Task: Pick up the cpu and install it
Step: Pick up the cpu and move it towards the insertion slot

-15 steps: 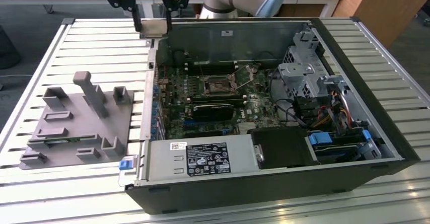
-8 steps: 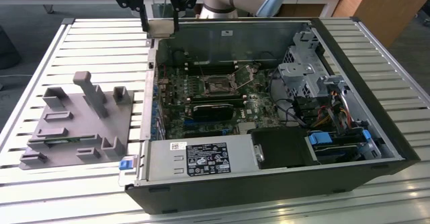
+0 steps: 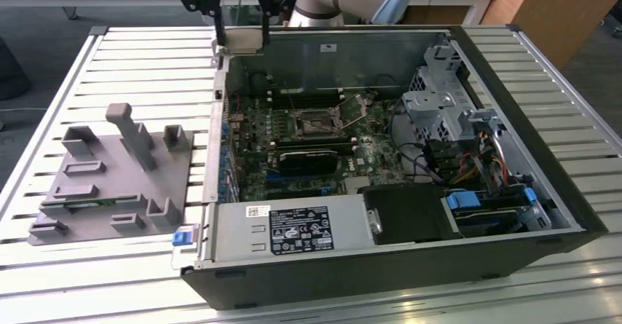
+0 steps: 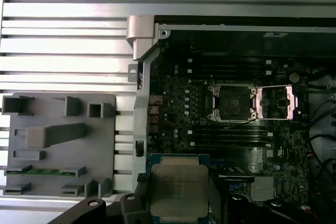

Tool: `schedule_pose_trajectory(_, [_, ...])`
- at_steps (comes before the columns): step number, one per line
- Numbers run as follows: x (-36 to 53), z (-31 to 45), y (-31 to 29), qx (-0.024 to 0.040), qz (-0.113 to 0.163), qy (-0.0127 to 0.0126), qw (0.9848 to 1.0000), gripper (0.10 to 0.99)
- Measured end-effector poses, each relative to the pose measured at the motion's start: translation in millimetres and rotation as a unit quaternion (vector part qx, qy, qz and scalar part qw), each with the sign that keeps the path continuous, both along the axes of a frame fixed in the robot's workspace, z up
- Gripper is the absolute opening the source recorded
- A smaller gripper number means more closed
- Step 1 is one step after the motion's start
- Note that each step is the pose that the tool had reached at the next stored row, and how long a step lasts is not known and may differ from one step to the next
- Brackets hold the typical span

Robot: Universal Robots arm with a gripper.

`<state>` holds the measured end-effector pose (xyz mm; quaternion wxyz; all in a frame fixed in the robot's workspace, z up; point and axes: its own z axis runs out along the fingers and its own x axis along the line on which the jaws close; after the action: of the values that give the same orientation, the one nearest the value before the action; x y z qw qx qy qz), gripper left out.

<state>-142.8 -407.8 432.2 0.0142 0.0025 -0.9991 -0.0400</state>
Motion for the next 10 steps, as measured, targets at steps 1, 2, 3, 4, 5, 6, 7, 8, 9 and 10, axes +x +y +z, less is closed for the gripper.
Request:
schedule_pose_trajectory(1, [1.5, 0.0, 0.0, 0.0, 0.0, 0.0001, 1.0, 0.533])
schedule_pose_trajectory(2, [3.2, -0.1, 0.1, 0.0, 0.0, 0.0002, 1.0, 0.533])
schedule_pose_trajectory(3, [5.4, -0.2, 0.1, 0.0, 0.0, 0.0003, 1.0, 0.533])
schedule_pose_trajectory(4, [8.2, -0.4, 0.1, 0.0, 0.0, 0.0004, 1.0, 0.533])
schedule_pose_trajectory(5, [10.5, -0.6, 0.1, 0.0, 0.0, 0.0006, 1.0, 0.533])
schedule_pose_trajectory(6, [12.3, -0.8, 0.1, 0.0, 0.0, 0.0006, 1.0, 0.533])
schedule_pose_trajectory(7, [14.7, -1.2, 0.1, 0.0, 0.0, 0.0006, 1.0, 0.533])
schedule_pose_trajectory(8, [17.2, -1.5, 0.1, 0.0, 0.0, 0.0006, 1.0, 0.533])
schedule_pose_trajectory(9, [20.3, -2.0, 0.2, 0.0, 0.0, 0.0007, 1.0, 0.533])
schedule_pose_trajectory(10, [22.9, -2.8, 0.4, 0.0, 0.0, 0.0007, 1.0, 0.533])
